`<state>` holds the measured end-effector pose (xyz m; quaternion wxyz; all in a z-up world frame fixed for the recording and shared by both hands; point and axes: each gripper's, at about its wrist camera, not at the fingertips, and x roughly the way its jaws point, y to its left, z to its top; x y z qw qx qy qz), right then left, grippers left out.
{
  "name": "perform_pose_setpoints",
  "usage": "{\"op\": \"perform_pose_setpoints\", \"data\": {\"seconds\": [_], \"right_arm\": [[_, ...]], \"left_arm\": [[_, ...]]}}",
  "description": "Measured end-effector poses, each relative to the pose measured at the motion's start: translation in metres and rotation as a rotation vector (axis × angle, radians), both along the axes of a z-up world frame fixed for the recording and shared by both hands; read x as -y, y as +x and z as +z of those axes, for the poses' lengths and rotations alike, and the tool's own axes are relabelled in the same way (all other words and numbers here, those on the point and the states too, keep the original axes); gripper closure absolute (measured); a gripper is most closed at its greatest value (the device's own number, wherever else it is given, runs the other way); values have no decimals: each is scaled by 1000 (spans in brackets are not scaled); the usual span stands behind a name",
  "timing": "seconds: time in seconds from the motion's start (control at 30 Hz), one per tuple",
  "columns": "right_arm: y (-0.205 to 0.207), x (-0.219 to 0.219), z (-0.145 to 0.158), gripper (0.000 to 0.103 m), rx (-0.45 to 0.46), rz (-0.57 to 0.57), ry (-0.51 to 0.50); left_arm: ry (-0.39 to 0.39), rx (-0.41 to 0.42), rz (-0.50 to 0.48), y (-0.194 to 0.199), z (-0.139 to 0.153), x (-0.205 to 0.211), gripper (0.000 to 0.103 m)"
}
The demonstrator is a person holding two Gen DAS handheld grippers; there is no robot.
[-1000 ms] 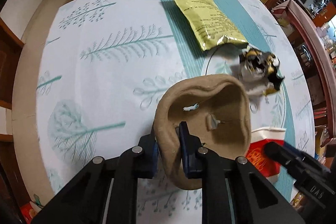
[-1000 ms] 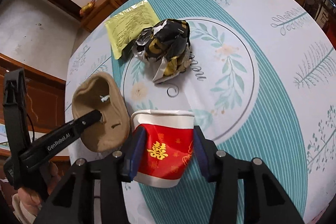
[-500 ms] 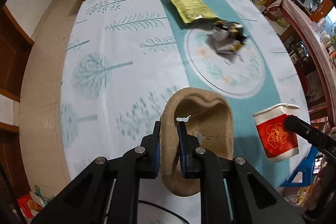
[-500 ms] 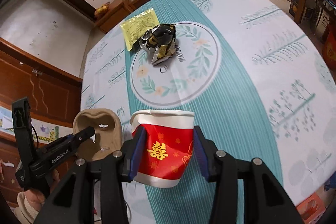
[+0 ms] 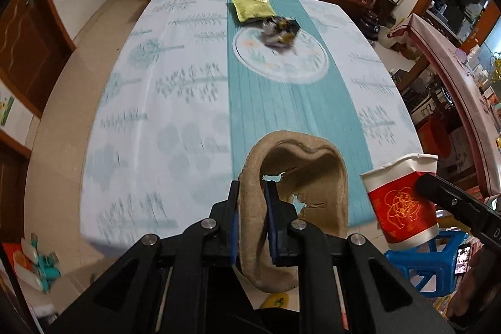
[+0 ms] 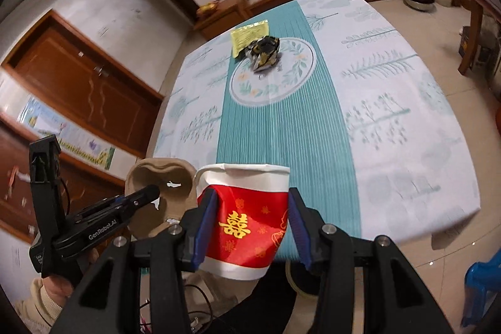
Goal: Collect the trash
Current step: 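Lift the red cup and brown cup holder off the table toward the bin, then lower both held items over the black trash bin and open both tools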
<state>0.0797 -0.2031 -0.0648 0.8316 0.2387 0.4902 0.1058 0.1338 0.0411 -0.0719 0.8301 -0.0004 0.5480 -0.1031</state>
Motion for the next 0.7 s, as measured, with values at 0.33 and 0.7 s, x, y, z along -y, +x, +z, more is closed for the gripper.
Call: {"op": "perform_pose_setpoints", "data": {"seconds": [0.33, 0.7], "right_arm": [[-79, 2, -26, 58, -73, 62, 22], [-127, -2, -120, 58, -240, -50, 19]], "left_arm": [[85, -85, -37, -94, -18, 21, 91], [183, -231, -129, -125, -134, 25, 91]]}}
